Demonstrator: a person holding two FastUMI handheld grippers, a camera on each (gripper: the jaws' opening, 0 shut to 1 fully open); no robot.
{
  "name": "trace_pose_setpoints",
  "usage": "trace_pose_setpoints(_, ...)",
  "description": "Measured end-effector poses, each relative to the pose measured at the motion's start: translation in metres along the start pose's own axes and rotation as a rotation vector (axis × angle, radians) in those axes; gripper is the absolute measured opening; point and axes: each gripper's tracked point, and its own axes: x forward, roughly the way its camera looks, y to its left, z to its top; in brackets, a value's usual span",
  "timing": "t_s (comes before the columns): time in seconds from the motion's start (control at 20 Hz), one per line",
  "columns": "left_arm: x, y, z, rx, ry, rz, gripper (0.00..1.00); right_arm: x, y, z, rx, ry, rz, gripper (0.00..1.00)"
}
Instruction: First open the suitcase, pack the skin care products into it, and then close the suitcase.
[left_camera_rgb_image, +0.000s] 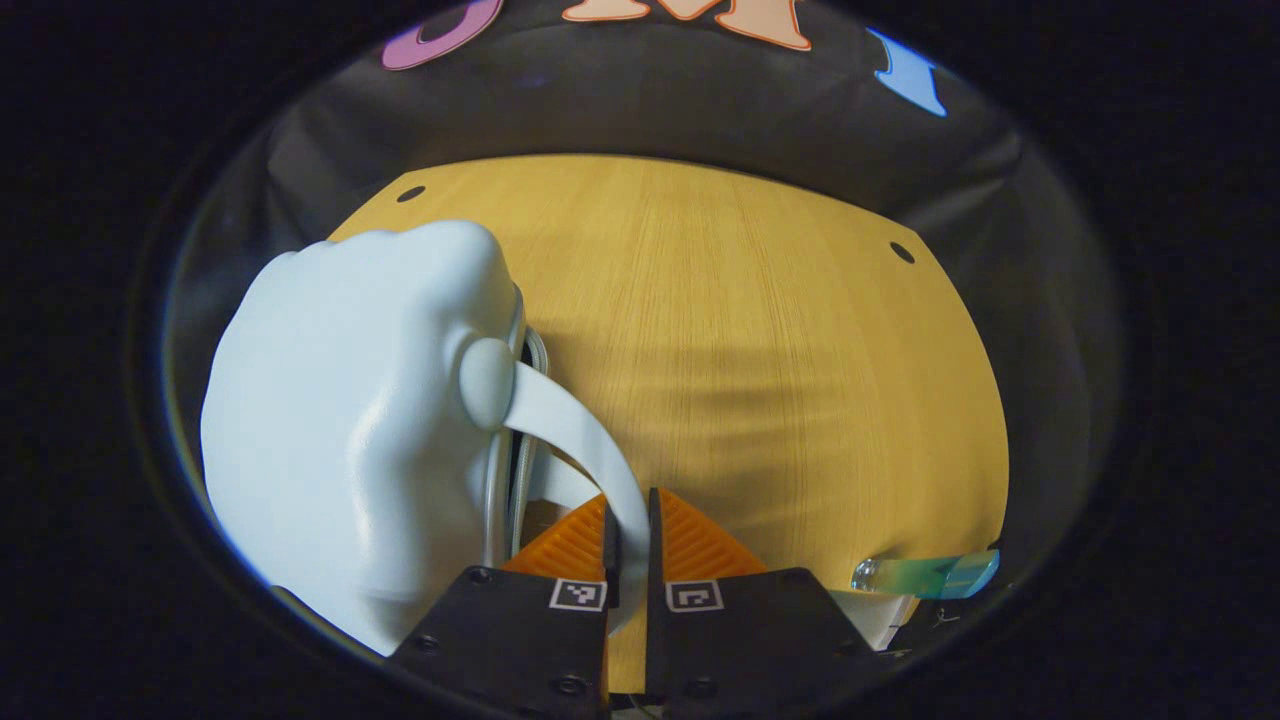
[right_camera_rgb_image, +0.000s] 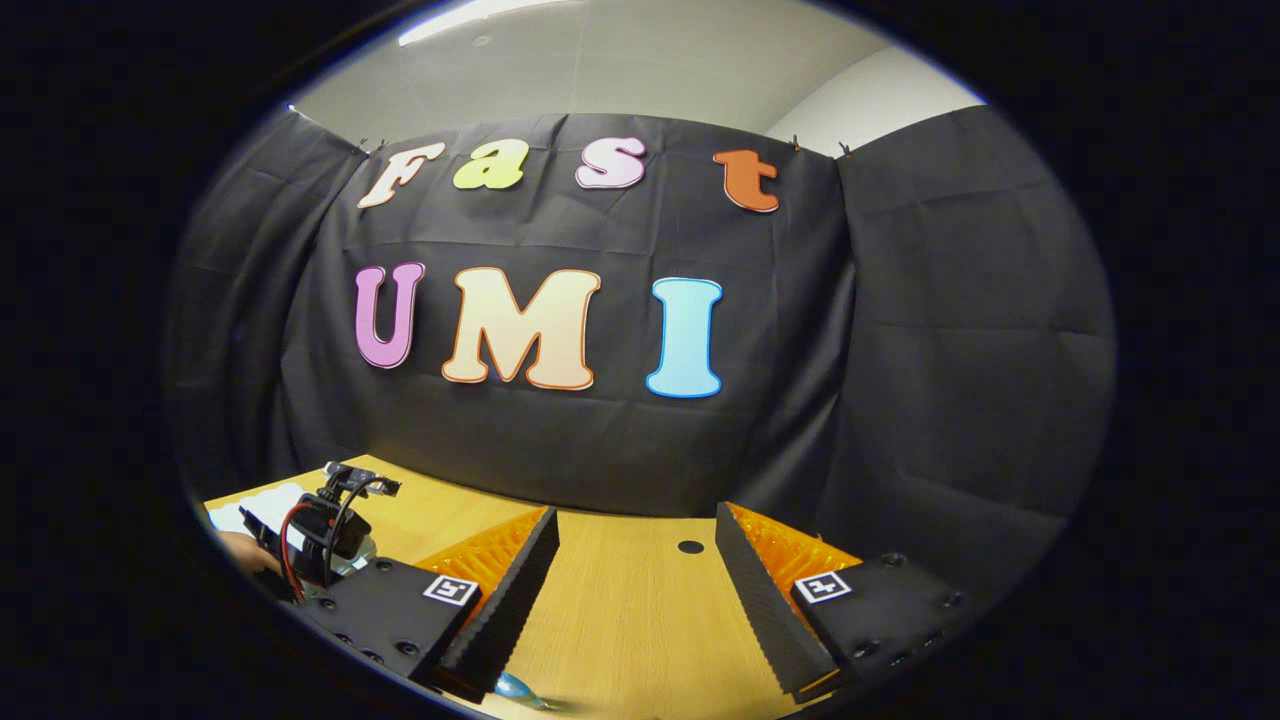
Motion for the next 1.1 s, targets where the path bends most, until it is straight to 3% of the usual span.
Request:
trace_pose_setpoints(0.25,-0.036,0.002,0.019,0.072,-0.09,0.019,0.07,0.006,0.007,0.002,0.014,-0.014,0.019,0.99)
trace_pose_setpoints(0.7,-0.121,-0.002,0.053,0.101,-0.194,0.025,0.05,0.021,0.044,0.002,0.031,-0.023,0.082,0.99)
trace_pose_setpoints(1.1,-0.174,0.007,0.077,0.097,-0.277,0.023,0.04,0.034,0.071,0.009,0.029,-0.035,0.082,0.98)
